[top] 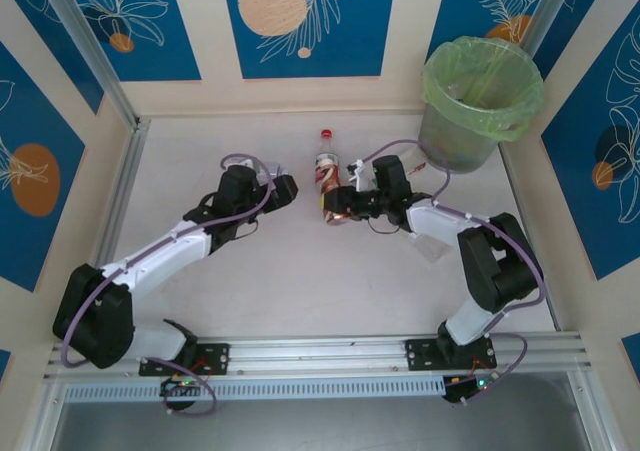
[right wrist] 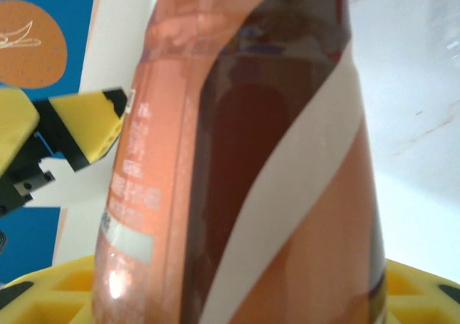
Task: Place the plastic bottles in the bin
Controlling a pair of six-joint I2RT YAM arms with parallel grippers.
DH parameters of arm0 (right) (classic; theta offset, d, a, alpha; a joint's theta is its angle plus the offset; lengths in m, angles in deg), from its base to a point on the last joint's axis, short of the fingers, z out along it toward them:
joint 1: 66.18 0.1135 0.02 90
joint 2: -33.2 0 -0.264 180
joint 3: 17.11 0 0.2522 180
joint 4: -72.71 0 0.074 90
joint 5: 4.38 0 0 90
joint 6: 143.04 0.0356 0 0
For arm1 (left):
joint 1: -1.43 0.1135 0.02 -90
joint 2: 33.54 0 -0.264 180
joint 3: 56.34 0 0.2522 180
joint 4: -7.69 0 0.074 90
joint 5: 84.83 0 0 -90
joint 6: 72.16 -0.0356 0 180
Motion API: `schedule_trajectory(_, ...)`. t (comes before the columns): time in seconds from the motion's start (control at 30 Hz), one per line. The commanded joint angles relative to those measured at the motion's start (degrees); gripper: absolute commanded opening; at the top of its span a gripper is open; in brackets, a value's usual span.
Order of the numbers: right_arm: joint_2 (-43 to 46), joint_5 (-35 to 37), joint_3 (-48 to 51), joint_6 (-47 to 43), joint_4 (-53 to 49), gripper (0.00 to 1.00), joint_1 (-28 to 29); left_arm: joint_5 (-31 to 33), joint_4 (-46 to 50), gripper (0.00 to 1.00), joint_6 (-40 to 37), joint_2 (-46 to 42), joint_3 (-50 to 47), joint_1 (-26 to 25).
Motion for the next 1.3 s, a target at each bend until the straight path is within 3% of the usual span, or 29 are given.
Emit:
schedule_trajectory(0.0, 2.97, 1.60, -2.16, -2.45, -2.64, 0.48, -1.90, 1.92, 2.18, 1.00, -1.17, -2.03, -1.12, 0.82)
schedule_trajectory(0.13, 5.22, 2.14, -3.80, -3.20, -3.25, 0.48, -4.91, 0.72, -3.05, 1.00, -1.77, -4.20, -4.37, 0.82)
schedule_trajectory(0.3, 8.20, 4.14, -6.85, -5.32, -6.27, 0.48, -9.02, 0.86, 2.20, 1.00, -3.73, -3.25, -1.44, 0.84)
schedule_trajectory(0.6, 11.56, 8.57, -14.14, -7.80, -10.73, 0.48, -17.19, 1.28, 2.06, 1.00, -2.50, -1.85, -1.75, 0.83)
schedule_trajectory(0.8, 10.48, 17.01, -22.69, -12.71, -14.61, 0.48, -20.63, 0.75, 1.45, 1.00, -1.97, -0.44, -1.31, 0.86)
schedule_trajectory(1.0, 5.59, 16.87, -34.99, -16.39, -21.83, 0.49, -25.35, -0.06, 0.85, 1.00, -1.53, 0.10, -1.05, 0.80)
schedule_trajectory(1.27, 1.67, 22.05, -44.60, -17.05, -21.29, 0.49, -31.93, -1.34, 0.06, 1.00, -0.76, 0.98, -0.96, 0.86)
